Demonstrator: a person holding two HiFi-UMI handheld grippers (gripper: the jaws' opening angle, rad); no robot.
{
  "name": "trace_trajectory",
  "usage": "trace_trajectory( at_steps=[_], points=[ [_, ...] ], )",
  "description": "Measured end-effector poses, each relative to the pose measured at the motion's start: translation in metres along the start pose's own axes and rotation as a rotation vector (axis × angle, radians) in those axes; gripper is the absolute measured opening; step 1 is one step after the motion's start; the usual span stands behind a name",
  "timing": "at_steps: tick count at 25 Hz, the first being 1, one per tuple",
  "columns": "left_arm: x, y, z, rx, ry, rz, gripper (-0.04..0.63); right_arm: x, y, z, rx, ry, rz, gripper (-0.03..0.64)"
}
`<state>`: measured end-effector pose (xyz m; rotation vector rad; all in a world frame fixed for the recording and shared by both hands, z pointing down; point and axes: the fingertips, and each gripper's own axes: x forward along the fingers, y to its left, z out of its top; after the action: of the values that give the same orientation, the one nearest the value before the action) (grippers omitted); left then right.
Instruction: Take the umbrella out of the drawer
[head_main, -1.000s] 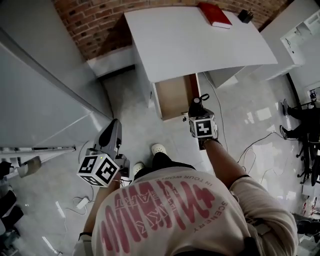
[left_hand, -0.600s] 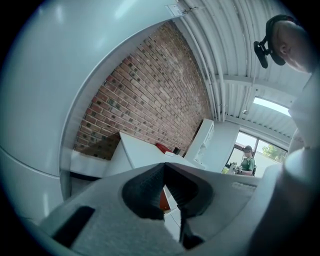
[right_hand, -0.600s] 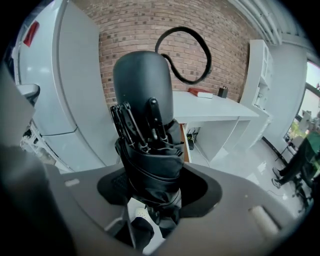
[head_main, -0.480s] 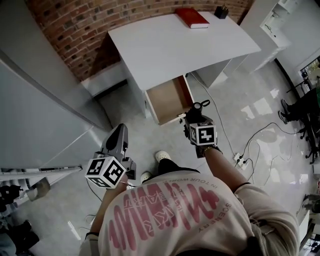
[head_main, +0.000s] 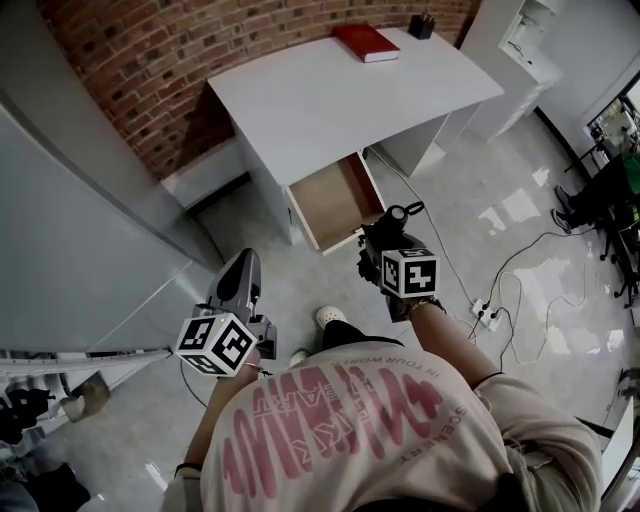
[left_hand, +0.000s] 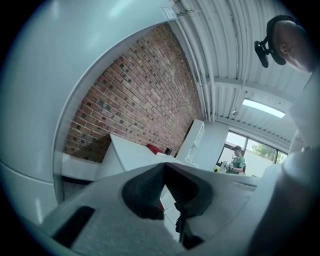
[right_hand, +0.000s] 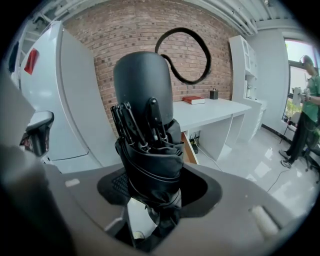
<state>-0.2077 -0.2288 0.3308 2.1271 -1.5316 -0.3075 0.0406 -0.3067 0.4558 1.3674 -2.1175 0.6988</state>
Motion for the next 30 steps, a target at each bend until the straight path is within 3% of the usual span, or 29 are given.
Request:
trace_trajectory(
  at_steps=[17, 30],
  points=[
    [-0.053, -0.005, 0.007, 0.026, 0.003, -0.058, 0.006, -0.061, 0.075, 0.012, 0.059, -0.123, 0.089, 0.245],
    [-0.062, -0.015, -0.001, 0.043, 0.004, -0.078, 0.006, -0.092, 0.101, 0.03, 0.095, -0.183, 0.159, 0.245]
  ],
)
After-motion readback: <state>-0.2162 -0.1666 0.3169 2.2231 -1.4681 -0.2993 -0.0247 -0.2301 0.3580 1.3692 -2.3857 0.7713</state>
